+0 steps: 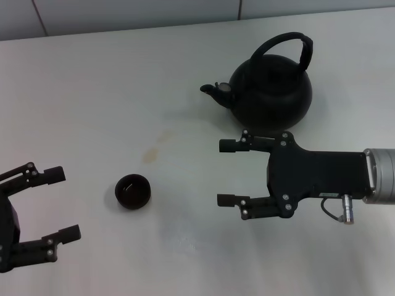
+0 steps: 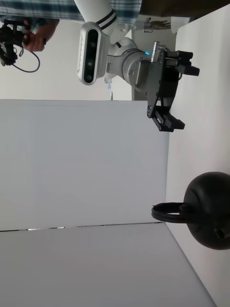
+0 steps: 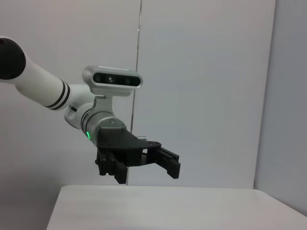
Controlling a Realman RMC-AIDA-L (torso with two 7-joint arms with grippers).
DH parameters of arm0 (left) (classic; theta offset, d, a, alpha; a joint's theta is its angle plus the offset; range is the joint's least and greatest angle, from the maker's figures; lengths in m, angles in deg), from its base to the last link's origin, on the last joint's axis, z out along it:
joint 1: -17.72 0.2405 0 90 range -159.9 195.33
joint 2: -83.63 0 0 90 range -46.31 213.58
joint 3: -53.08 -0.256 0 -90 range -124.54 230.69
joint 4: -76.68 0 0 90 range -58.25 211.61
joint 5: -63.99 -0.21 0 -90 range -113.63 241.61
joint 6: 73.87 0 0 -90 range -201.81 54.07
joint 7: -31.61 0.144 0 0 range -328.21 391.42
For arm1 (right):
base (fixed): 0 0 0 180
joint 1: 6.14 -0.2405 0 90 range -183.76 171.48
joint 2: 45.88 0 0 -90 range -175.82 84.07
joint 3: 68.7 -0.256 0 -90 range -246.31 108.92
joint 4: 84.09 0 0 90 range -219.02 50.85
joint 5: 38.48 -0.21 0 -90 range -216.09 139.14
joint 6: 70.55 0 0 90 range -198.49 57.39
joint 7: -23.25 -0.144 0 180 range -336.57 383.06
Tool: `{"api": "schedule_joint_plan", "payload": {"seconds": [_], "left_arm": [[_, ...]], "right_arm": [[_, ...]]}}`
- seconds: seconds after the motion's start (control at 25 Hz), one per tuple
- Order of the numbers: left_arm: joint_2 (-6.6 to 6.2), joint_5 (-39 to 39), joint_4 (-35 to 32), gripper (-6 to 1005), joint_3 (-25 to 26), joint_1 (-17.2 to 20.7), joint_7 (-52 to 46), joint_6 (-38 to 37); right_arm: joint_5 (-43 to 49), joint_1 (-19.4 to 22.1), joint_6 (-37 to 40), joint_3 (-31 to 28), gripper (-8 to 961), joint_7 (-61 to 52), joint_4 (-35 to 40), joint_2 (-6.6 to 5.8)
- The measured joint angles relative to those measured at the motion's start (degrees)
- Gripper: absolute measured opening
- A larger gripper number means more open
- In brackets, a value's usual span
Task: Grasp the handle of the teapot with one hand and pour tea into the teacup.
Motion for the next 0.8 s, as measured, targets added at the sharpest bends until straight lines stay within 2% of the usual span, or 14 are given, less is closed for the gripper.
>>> {"api": "schedule_joint_plan", "payload": {"seconds": [0.8], "left_arm": [[0.09,0.0,1.0,847,-0.4,0.0,0.0,0.2]], "right_arm": [[0.1,-0.2,-0.4,0.3,777,1.1,-0.9,0.27]]}}
